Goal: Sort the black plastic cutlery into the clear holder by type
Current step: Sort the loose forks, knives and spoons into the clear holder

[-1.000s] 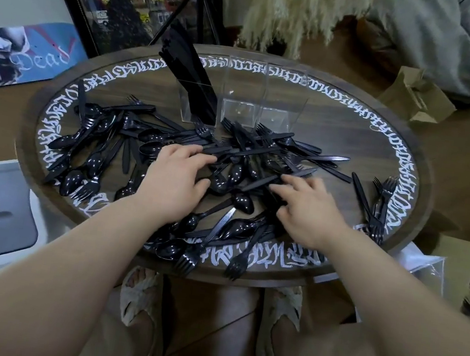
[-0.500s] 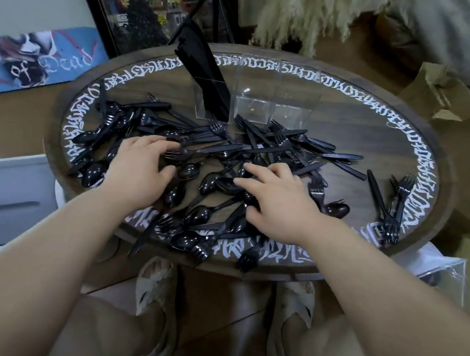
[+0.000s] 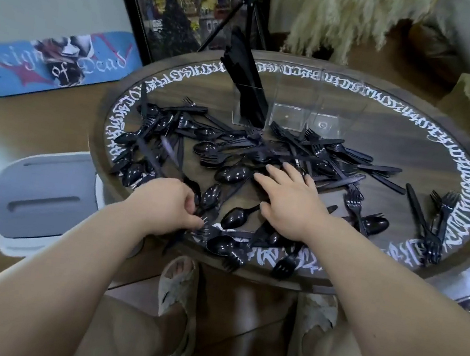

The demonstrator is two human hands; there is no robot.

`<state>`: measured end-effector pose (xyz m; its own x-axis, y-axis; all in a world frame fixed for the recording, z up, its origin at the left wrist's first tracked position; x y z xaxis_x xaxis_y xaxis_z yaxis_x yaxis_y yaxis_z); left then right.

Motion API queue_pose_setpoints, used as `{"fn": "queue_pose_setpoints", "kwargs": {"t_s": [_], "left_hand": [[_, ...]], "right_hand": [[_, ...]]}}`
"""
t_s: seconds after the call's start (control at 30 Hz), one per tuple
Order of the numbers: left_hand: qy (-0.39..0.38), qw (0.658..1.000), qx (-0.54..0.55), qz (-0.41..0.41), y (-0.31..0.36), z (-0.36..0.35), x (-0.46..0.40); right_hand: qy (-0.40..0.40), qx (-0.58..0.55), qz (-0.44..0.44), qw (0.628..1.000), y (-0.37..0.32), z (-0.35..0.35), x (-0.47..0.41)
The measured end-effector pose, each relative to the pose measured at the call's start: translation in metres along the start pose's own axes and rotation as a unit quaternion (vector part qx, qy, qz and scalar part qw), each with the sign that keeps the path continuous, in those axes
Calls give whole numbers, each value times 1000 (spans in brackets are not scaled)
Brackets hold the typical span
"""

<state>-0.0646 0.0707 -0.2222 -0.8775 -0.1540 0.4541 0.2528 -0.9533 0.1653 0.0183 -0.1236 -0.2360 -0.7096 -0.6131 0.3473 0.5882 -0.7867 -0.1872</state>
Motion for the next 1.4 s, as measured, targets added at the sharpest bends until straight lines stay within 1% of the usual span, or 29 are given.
{"fn": "queue_pose_setpoints", "kwargs": {"t_s": [0.17,0.2,0.33,0.5,0.6,0.67,0.73,0.8,0.9,1.03,1.17,1.27,1.4], "left_hand": [[36,999,18,-11,7,5,-11],[45,999,17,-14,9,6,-13],[70,996,46,-27,11,5,-21],[112,991,66,-30,4,11,-23],[135,987,87,-17,-4,12,-22],[139,986,90,-11,-9,12,-22],[138,986,88,-11,-9,12,-22],[140,986,90,-15,-6,13,-23],[143,985,97,-27,1,15,-27],[122,988,85,-35,10,13,-30],[100,993,66,-18,12,9,-32],[101,993,57,2,10,8,-31],[138,987,82,-2,14,14,-28]], "right_hand": [[30,14,-2,999,10,6,4],[47,14,0,999,11,8,5],[155,-19,-4,988,18,23,8],[200,-32,13,979,18,35,-1],[194,1,30,981,7,42,-20],[182,18,-14,983,8,46,-35],[146,40,-76,986,16,46,-45],[117,66,-98,986,21,42,-48],[118,65,-82,988,25,38,-45],[102,54,-62,991,29,38,-38],[98,34,-37,994,31,39,-27],[123,4,-32,992,35,45,-16],[165,-26,-23,986,36,52,-3]]}}
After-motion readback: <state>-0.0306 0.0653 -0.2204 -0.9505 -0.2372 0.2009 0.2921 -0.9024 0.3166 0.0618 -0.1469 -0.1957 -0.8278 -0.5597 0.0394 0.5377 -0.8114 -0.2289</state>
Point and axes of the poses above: each hand's wrist, its own x-axis away from the middle knuckle, its own z-axis out of the back of the hand, y = z × x, the point moved 4 cm from there along -x, towards the middle knuckle, and after that the axes turned 4 degrees about -y, right-handed, at the moved point
